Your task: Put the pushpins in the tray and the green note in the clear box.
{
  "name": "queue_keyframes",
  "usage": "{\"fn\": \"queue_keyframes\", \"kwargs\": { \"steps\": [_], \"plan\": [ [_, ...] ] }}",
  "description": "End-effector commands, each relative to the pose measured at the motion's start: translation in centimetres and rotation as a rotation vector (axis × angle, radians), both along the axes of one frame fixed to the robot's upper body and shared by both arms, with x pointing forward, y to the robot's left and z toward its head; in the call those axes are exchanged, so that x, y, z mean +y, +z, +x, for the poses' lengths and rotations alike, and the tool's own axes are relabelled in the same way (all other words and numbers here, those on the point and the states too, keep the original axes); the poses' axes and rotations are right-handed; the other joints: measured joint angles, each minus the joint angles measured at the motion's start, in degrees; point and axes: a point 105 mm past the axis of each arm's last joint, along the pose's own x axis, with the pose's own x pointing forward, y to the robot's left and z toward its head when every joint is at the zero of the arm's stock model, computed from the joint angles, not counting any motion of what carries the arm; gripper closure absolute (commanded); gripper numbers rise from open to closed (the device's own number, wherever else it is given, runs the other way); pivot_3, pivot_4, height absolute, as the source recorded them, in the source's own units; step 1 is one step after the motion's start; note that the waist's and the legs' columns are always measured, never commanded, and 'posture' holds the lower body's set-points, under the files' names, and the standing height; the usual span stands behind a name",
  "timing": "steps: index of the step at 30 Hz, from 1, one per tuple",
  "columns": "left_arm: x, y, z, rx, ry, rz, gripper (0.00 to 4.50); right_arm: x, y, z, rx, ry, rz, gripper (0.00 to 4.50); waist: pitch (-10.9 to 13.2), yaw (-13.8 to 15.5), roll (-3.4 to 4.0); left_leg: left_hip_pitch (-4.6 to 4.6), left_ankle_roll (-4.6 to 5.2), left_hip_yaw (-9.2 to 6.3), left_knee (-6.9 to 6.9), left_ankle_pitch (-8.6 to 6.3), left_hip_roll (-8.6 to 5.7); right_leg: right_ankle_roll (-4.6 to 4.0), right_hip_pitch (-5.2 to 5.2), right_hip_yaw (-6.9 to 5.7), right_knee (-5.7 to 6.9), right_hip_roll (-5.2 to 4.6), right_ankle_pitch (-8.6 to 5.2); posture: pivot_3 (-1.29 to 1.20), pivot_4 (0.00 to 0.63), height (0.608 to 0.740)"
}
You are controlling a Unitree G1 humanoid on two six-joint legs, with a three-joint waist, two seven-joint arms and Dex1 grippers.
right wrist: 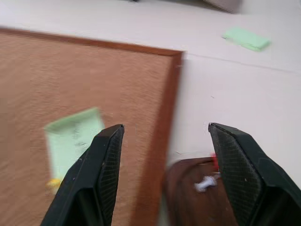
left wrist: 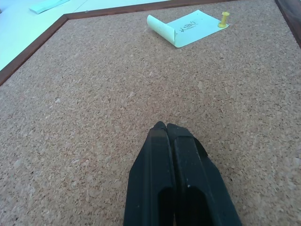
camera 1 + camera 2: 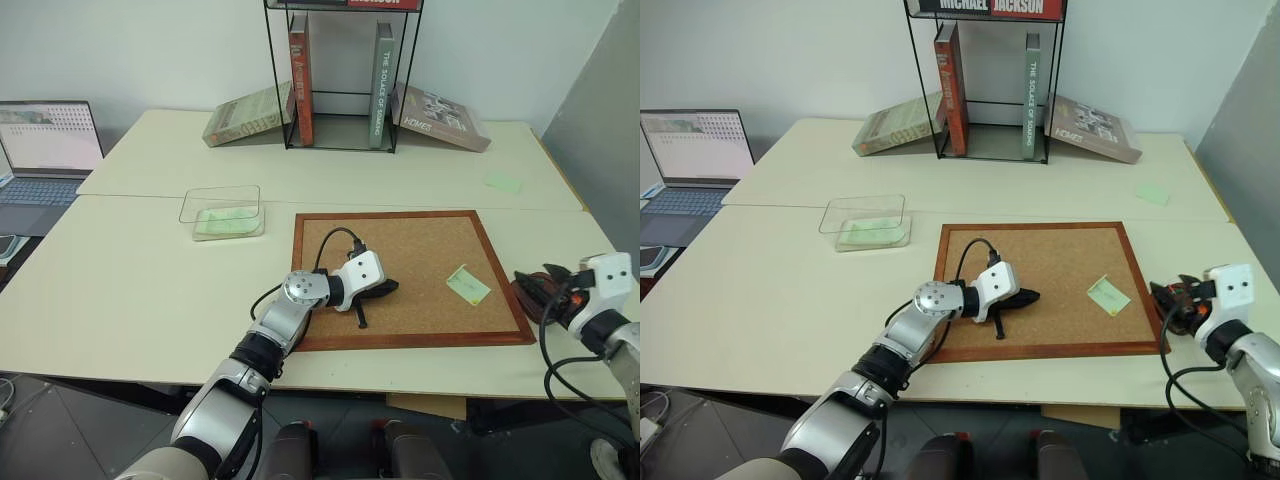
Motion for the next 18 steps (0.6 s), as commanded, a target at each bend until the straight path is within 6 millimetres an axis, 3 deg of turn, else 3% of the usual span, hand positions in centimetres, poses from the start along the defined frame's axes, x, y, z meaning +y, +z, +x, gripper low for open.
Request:
{"fn": "queue_keyframes", "kwargs": {
  "steps": [1,12,18],
  "plan": [
    [0.4,-2.0,-0.4,0.048,0.002,0.065,4.5,2.4,0.5,-0.4,-0.019,0.118,-0.028,1.46,-0.01,-0.01,0.01,0.0,0.0,0.01,0.0,0.0,0.0,0.0,0.0,0.0,0.01,0.0,0.0,0.0,0.15,0.74],
    [0.4,-2.0,-0.4,0.042,0.001,0.068,4.5,2.8,-2.1,0.1,0.046,0.165,-0.107,1.46,-0.01,-0.02,0.01,0.01,0.0,0.01,0.01,0.0,0.0,-0.01,0.0,-0.03,-0.01,0.0,-0.01,0.0,0.15,0.74],
    [0.4,-2.0,-0.3,0.041,0.001,0.069,4.5,3.1,-2.5,0.5,0.039,0.166,-0.114,2.64,-0.01,-0.03,0.01,0.02,0.0,0.02,0.01,0.0,0.0,-0.01,0.0,-0.02,-0.01,0.0,0.0,0.0,0.15,0.74]
  ]
}}
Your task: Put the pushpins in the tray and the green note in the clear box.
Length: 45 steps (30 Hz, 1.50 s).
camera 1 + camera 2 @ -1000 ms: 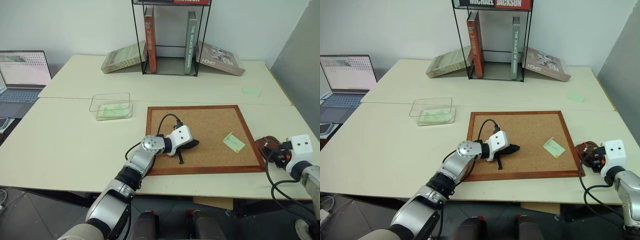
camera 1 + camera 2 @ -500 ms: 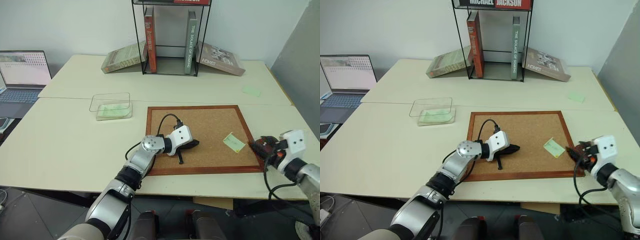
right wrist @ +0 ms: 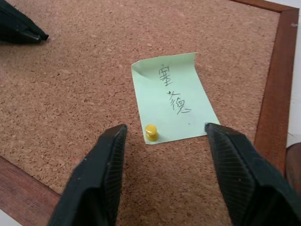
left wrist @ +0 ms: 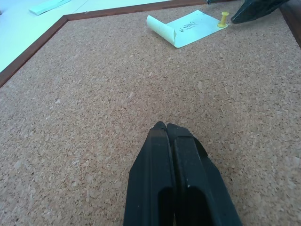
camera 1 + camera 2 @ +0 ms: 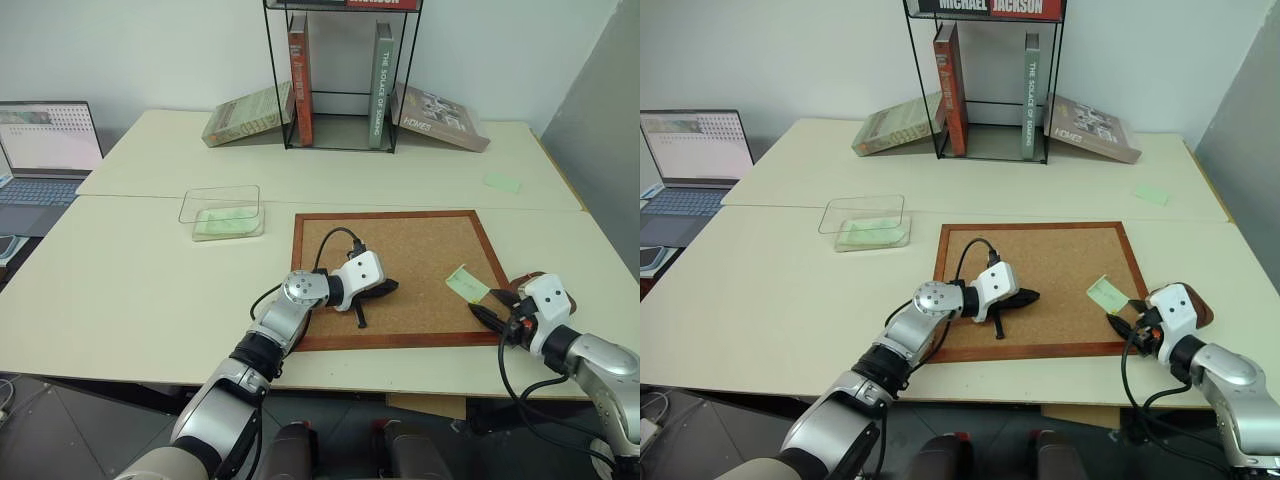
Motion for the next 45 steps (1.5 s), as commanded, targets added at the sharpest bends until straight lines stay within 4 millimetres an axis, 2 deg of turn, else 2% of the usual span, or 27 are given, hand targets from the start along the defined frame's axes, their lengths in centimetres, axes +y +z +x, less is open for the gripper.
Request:
{"fn": "queue_keyframes", "kwargs": {
  "steps": [1,9,10,16,24,28,33,37,42,45],
  "plan": [
    [0.4,-1.9,-0.4,0.043,0.001,0.068,4.5,0.2,1.0,0.4,-0.053,0.019,-0.017,2.84,0.0,0.0,0.0,0.0,0.0,0.0,0.0,0.0,0.0,0.0,0.0,0.0,0.0,0.0,0.0,0.0,0.15,0.74],
    [0.5,-1.9,-0.4,0.042,0.001,0.068,4.5,0.2,0.7,0.4,-0.045,0.031,-0.036,4.4,0.0,0.01,0.0,0.0,0.0,0.0,0.0,0.0,0.0,0.0,0.0,0.0,0.0,0.0,0.0,0.0,0.15,0.74],
    [0.5,-1.9,-0.4,0.042,0.001,0.068,4.5,0.2,0.7,0.3,-0.044,0.033,-0.037,4.47,0.0,0.01,0.0,0.0,0.0,0.0,0.01,0.0,0.0,0.0,0.0,0.0,0.0,0.0,0.0,0.0,0.15,0.74],
    [0.4,-1.9,-0.4,0.041,0.003,0.067,4.5,0.3,1.4,0.2,-0.065,0.053,-0.034,4.47,0.0,0.02,0.0,0.0,0.0,-0.02,0.0,0.0,0.0,0.0,0.0,-0.01,0.0,0.0,0.0,0.0,0.15,0.74],
    [0.5,-1.9,-0.3,0.043,0.006,0.064,4.5,1.9,5.3,0.2,-0.169,0.125,0.0,4.47,0.0,0.01,0.01,-0.01,0.0,-0.01,0.0,0.0,0.0,0.01,-0.01,0.0,0.01,0.0,0.0,0.0,0.15,0.74],
    [0.3,-1.7,-0.3,0.041,0.007,0.049,4.5,2.2,6.3,0.1,-0.182,0.147,-0.007,4.47,-0.01,0.0,-0.04,0.0,0.0,-0.03,0.01,0.0,0.01,0.0,0.0,-0.03,-0.01,0.0,0.0,0.0,0.15,0.74],
    [-0.6,0.1,0.0,0.04,0.007,-0.042,4.5,2.8,7.4,0.4,-0.219,0.169,-0.018,4.47,-0.02,0.1,-0.06,-0.02,0.0,-0.03,-0.01,0.0,-0.01,0.0,0.01,-0.02,-0.03,-0.01,0.0,0.0,0.15,0.74],
    [-1.2,3.0,0.0,0.059,-0.001,-0.15,4.5,3.6,7.9,0.7,-0.26,0.194,-0.054,4.47,0.03,0.09,-0.13,-0.03,0.0,-0.02,0.0,0.0,-0.01,0.01,-0.01,-0.02,-0.02,-0.01,0.0,0.0,0.15,0.74],
    [-0.9,6.4,0.1,0.128,0.03,-0.293,3.6,4.2,8.1,0.9,-0.302,0.213,-0.085,4.5,0.14,-0.03,-0.28,-0.19,0.0,-0.07,-0.06,0.0,0.0,0.0,-0.14,0.0,-0.07,0.0,0.0,0.0,0.15,0.74],
    [-0.5,7.6,-0.1,0.193,0.06,-0.368,3.07,4.5,8.5,1.1,-0.342,0.218,-0.111,4.5,0.15,-0.14,-0.28,-0.26,0.0,-0.06,-0.08,-0.01,0.01,0.01,-0.19,0.01,-0.1,0.01,-0.01,0.0,0.15,0.74]
  ]
}}
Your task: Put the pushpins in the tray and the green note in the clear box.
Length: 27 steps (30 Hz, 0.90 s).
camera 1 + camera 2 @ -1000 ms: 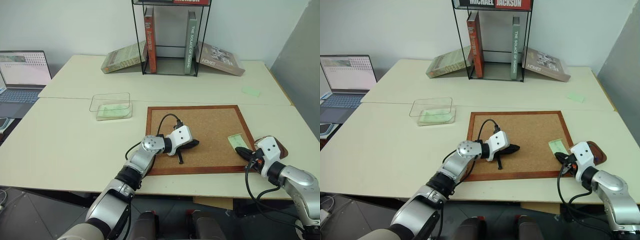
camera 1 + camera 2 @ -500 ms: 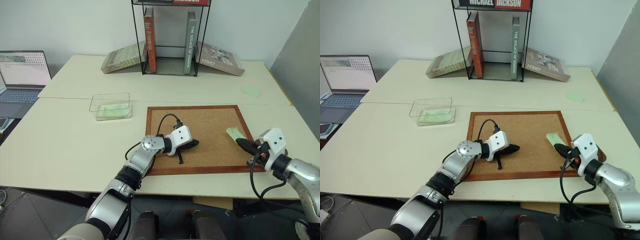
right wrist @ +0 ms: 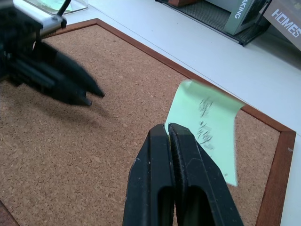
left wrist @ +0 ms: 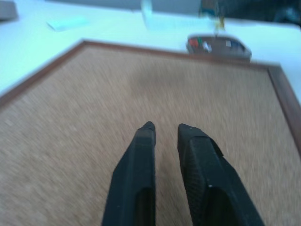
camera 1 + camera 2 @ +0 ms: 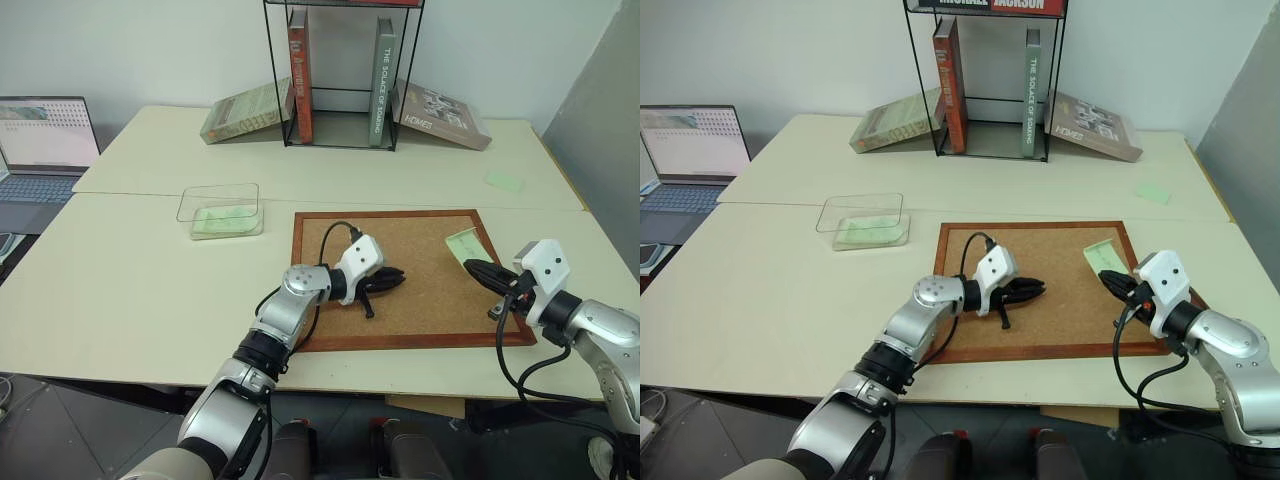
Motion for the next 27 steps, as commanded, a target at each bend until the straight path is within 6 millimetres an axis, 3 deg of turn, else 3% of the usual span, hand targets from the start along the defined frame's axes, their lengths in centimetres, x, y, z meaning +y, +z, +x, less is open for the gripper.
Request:
{"fn": "queue_keyframes", "kwargs": {
  "steps": [1,8,15,21,27],
  "plan": [
    [0.0,3.0,-0.5,0.049,0.013,-0.133,2.92,0.6,1.9,0.1,-0.119,0.017,-0.039,4.5,0.0,-0.06,0.01,0.01,0.0,0.02,0.0,0.0,0.0,0.0,0.0,0.0,0.0,0.0,0.0,0.0,0.15,0.74],
    [-0.8,4.3,-1.1,0.297,0.037,-0.313,1.67,1.4,2.0,0.3,-0.174,0.043,-0.092,4.5,0.01,-0.05,-0.01,0.04,0.0,-0.05,0.05,0.0,-0.01,0.01,0.04,-0.01,0.04,0.0,0.01,0.0,0.15,0.74],
    [-2.5,4.9,-0.4,0.497,0.088,-0.441,0.42,2.5,2.7,0.2,-0.237,0.082,-0.138,4.5,0.03,-0.03,-0.05,0.04,0.0,-0.05,0.05,0.0,-0.02,0.01,0.04,-0.01,0.03,0.04,0.01,0.0,0.15,0.74],
    [-3.8,5.5,0.6,0.593,0.1,-0.523,0.42,3.2,2.8,-0.2,-0.255,0.117,-0.174,4.5,0.04,-0.06,-0.06,0.07,0.0,-0.02,0.05,0.0,0.0,0.01,0.04,-0.01,0.04,0.07,0.01,0.0,0.15,0.74],
    [-4.9,4.8,1.4,0.675,0.112,-0.526,0.42,3.5,3.1,-0.4,-0.263,0.125,-0.182,4.5,0.08,0.04,-0.13,0.07,0.0,-0.01,0.05,0.0,-0.01,0.01,0.05,-0.02,0.04,0.08,0.01,0.0,0.15,0.74]
  ]
}}
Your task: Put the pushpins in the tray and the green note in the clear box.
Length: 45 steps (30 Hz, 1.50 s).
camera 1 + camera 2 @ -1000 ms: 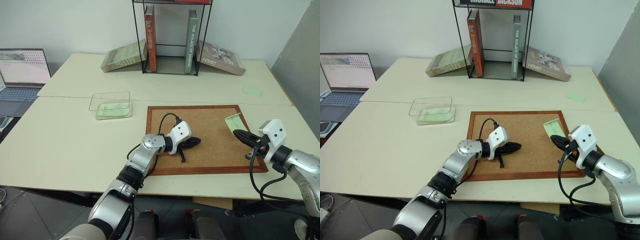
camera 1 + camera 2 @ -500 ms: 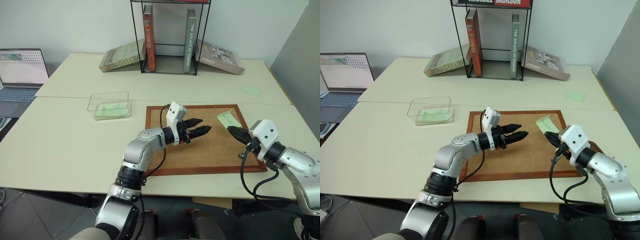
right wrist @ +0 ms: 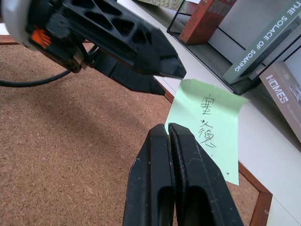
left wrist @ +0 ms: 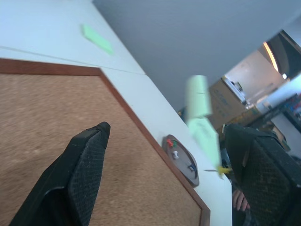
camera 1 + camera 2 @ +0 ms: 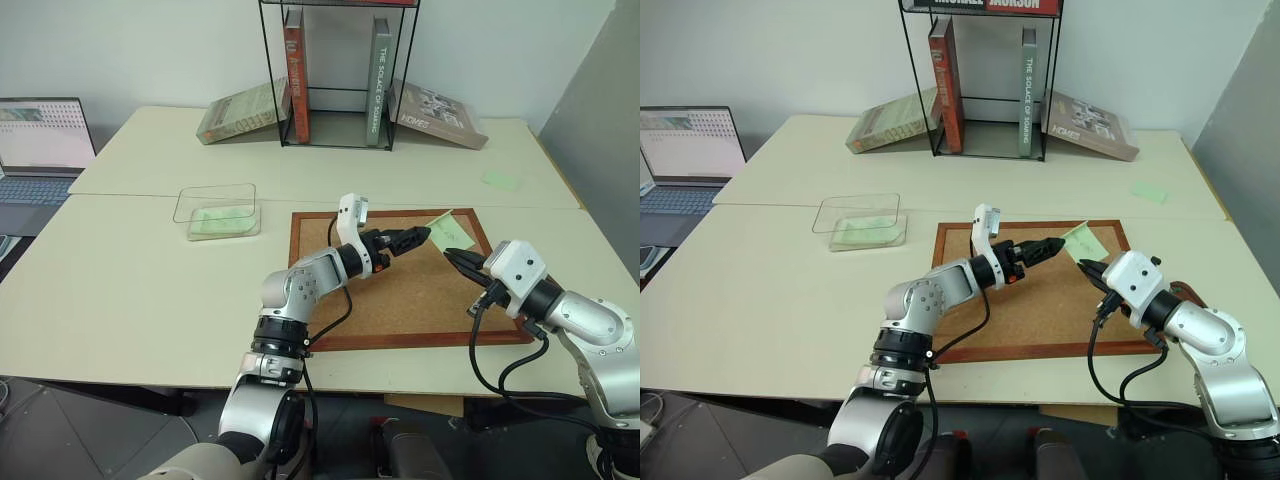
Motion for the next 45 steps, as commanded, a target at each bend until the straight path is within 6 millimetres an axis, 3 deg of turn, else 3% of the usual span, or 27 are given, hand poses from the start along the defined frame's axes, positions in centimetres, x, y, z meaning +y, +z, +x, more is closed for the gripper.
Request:
{"fn": "queue_keyframes", "kwargs": {
  "steps": [1,17,29,39,45],
  "plan": [
    [-3.1,2.2,-0.8,-0.012,-0.082,-0.086,0.42,0.7,1.5,-0.5,-0.062,0.034,-0.015,4.5,0.02,0.01,-0.04,-0.01,0.0,0.02,0.0,0.0,0.0,0.0,0.0,0.01,-0.01,0.0,0.0,0.0,0.15,0.74],
    [-4.9,3.1,-2.3,0.038,-0.218,-0.169,0.42,1.1,1.6,-0.6,-0.064,0.05,-0.032,4.5,0.04,-0.02,-0.06,0.01,0.0,0.04,-0.01,0.0,0.01,0.0,0.0,0.04,0.01,-0.01,0.0,0.0,0.15,0.74],
    [-5.9,4.3,-2.9,0.073,-0.278,-0.249,2.35,1.4,2.0,-0.7,-0.077,0.072,-0.055,4.5,0.04,-0.02,-0.06,0.02,-0.01,0.04,-0.01,0.0,0.01,0.0,0.0,0.04,0.02,-0.01,0.0,0.0,0.15,0.74],
    [-6.0,4.2,-3.0,0.062,-0.284,-0.227,4.32,1.6,2.1,-0.6,-0.088,0.077,-0.062,4.5,0.04,-0.02,-0.06,0.02,0.0,0.03,-0.01,0.0,0.01,0.0,0.0,0.04,0.02,-0.01,0.0,0.0,0.15,0.74],
    [-6.2,3.9,-3.1,0.045,-0.281,-0.204,4.45,1.6,2.2,-0.6,-0.094,0.082,-0.06,4.5,0.04,-0.01,-0.06,0.02,-0.01,0.04,-0.01,0.0,0.01,0.0,0.0,0.05,0.02,-0.01,0.0,0.0,0.15,0.74]
  ]
}}
